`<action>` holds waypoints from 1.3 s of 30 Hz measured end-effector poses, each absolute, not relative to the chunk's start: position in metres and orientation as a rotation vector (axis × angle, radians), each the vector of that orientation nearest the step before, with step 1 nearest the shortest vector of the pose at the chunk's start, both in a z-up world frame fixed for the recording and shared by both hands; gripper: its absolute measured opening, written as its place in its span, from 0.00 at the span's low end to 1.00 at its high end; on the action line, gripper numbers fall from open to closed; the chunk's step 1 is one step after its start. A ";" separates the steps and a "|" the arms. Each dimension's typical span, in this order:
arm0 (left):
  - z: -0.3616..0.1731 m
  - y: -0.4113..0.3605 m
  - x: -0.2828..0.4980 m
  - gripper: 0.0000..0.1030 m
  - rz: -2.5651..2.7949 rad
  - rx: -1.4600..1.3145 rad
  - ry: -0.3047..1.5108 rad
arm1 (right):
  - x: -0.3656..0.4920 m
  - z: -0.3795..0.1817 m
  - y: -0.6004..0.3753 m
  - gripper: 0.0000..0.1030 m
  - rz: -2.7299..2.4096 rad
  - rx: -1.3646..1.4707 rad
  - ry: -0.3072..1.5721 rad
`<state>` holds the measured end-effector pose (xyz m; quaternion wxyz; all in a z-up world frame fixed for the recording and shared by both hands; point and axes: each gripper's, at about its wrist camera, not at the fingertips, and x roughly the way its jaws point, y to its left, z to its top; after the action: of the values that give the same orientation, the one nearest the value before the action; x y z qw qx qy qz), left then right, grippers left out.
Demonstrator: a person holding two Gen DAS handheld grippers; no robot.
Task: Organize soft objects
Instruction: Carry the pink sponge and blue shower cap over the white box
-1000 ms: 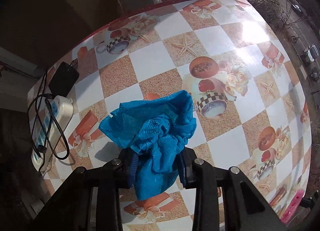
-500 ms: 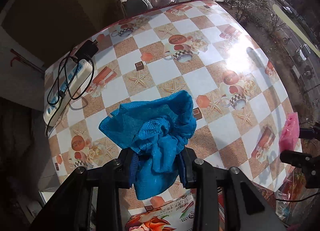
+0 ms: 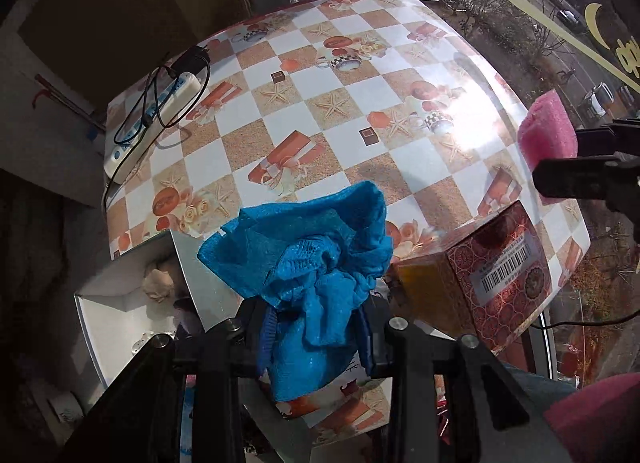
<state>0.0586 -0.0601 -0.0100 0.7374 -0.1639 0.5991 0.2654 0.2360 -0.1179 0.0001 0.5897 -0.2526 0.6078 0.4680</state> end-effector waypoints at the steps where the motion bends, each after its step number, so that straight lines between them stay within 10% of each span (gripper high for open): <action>1: -0.010 -0.061 0.051 0.36 0.592 -0.376 1.313 | 0.227 0.002 -0.116 0.70 1.101 -0.607 1.408; 39: -0.004 -0.042 -0.121 0.36 0.892 -0.664 1.165 | 0.026 0.008 -0.053 0.70 1.438 -1.053 1.276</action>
<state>-0.1215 -0.0417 -0.0040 0.6929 -0.2971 0.5217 0.3994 0.0257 -0.0533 0.0076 0.4570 -0.4273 0.5178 0.5835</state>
